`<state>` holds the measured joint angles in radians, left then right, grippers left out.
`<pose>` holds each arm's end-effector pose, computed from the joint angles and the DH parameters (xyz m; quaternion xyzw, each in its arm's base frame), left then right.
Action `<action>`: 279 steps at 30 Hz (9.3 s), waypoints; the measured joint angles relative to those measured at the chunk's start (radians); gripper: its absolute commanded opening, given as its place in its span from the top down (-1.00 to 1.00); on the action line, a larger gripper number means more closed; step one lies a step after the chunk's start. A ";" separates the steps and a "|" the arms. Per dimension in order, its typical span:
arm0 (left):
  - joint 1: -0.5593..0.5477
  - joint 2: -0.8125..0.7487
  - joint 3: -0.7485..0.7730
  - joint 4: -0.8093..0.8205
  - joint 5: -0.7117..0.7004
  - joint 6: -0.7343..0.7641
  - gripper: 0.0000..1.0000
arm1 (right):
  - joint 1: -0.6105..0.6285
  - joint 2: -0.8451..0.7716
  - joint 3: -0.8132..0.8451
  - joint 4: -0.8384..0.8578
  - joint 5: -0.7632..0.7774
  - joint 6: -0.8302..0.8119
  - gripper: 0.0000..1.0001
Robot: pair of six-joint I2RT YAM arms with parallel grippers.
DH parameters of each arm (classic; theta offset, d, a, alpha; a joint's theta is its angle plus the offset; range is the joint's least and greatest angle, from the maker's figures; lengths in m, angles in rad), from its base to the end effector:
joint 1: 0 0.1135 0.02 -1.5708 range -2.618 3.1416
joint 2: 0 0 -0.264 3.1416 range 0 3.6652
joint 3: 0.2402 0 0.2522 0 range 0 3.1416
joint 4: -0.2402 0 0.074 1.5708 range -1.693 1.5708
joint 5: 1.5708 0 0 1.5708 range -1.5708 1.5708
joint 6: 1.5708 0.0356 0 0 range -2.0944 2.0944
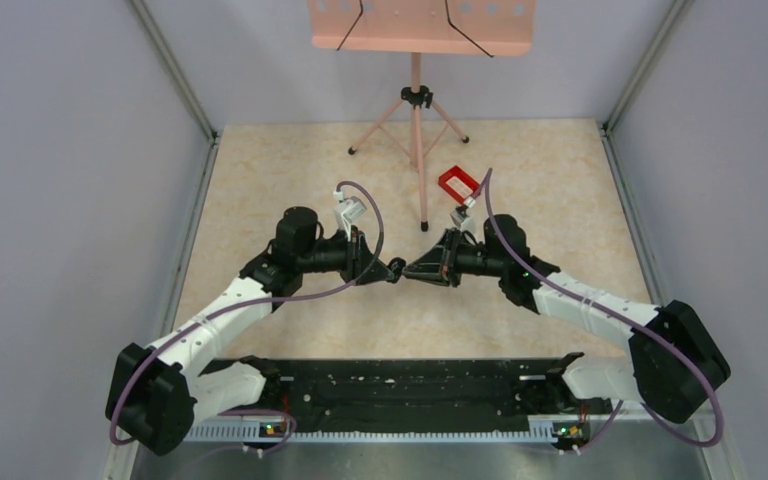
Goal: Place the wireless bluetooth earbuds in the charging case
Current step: Insert the right earbud into the right side groove of the charging case, then close the charging case with the earbuds inside.
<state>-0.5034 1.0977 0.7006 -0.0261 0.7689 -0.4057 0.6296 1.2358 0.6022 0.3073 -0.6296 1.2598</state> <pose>0.1979 -0.1373 0.2682 0.2414 0.7677 -0.5039 0.3138 0.2006 0.1721 0.2332 0.0679 0.7905 0.5965 0.1209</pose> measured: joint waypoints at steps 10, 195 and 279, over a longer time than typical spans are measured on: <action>0.000 -0.002 0.000 0.000 0.000 0.001 1.00 | 0.003 0.005 0.000 0.001 0.007 0.000 1.00; 0.010 0.465 0.322 -0.410 0.476 -0.068 1.00 | 0.130 -0.015 0.381 -0.828 0.223 -0.743 0.76; 0.142 0.422 0.089 0.878 0.490 -1.047 1.00 | -0.166 -0.437 -0.135 -0.126 0.230 -0.238 -0.69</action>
<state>-0.3611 1.5196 0.7898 0.8516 1.2587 -1.4528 0.4633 0.7986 0.4667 0.1810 -0.4000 1.0214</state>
